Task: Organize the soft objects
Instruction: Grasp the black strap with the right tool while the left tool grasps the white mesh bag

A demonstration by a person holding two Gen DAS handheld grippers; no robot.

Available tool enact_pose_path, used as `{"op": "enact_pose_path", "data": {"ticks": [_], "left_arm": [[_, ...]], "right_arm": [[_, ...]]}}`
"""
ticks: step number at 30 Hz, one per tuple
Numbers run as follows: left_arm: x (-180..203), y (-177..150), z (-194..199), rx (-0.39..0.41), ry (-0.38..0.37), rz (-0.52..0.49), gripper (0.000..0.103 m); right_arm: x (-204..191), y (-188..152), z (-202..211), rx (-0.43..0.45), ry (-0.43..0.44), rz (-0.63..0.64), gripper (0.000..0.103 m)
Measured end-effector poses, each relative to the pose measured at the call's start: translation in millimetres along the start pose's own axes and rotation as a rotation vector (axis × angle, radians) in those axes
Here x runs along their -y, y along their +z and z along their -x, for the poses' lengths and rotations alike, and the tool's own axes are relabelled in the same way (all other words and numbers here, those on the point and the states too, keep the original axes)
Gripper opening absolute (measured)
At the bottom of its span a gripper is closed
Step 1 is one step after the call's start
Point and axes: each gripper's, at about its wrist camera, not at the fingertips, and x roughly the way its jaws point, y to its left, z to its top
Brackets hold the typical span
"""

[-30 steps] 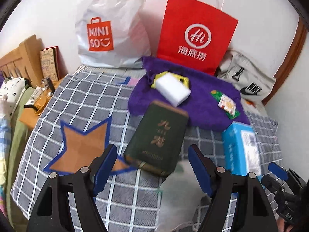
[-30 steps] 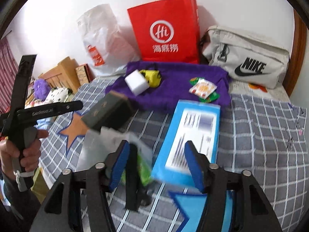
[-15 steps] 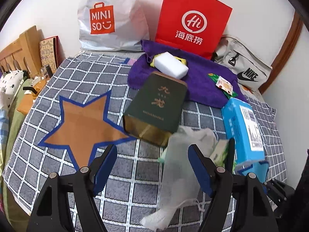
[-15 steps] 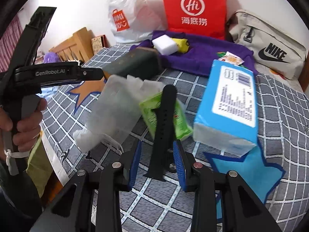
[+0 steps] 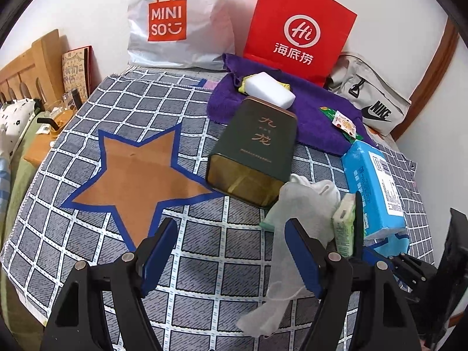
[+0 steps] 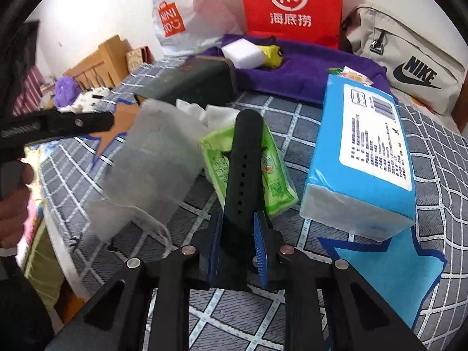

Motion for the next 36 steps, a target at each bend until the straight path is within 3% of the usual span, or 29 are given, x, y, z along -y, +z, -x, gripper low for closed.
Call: {"op": "enact_pose_path", "data": {"ticks": [9,15,18,20,26,30,33,34,36], "left_arm": [[0.3,-5.1,4.7,0.007,-0.016,-0.007,0.074],[4.8,-11.4,4.4,-0.001,-0.01,-0.027,0.074],[6.2,-15.2,2.6,-0.011,-0.011,-0.032,0.074],[8.8,-17.6,1.5,-0.015,-0.012,-0.04,0.074],[13.8,-33.1,0.6,-0.041,-0.005,-0.094,0.074],[14.2,-46.8,-4.4,-0.068,-0.006,-0.123,0.074],[15.7,-55.1,-8.3,-0.084,-0.005,-0.146,0.074],[16.3,-56.9,-9.3,-0.088,-0.003,-0.149,0.074],[17.8,-60.7,-10.5,-0.097,-0.013,-0.161,0.074]], "right_arm": [[-2.9,-2.0,23.5,0.03,0.026,-0.001,0.021],[4.8,-20.4,41.5,0.03,0.01,0.007,0.02],[13.9,-30.8,48.3,0.031,0.012,-0.001,0.017],[21.0,-38.4,50.8,0.021,0.005,-0.009,0.005],[37.9,-58.3,48.8,-0.003,-0.015,-0.019,0.005],[41.7,-61.3,43.1,-0.008,0.015,-0.037,0.008],[35.2,-58.5,37.7,-0.008,0.067,-0.035,0.025],[30.7,-57.6,34.9,-0.008,0.069,-0.023,0.034],[22.1,-56.9,29.0,-0.007,0.051,0.002,0.041]]}}
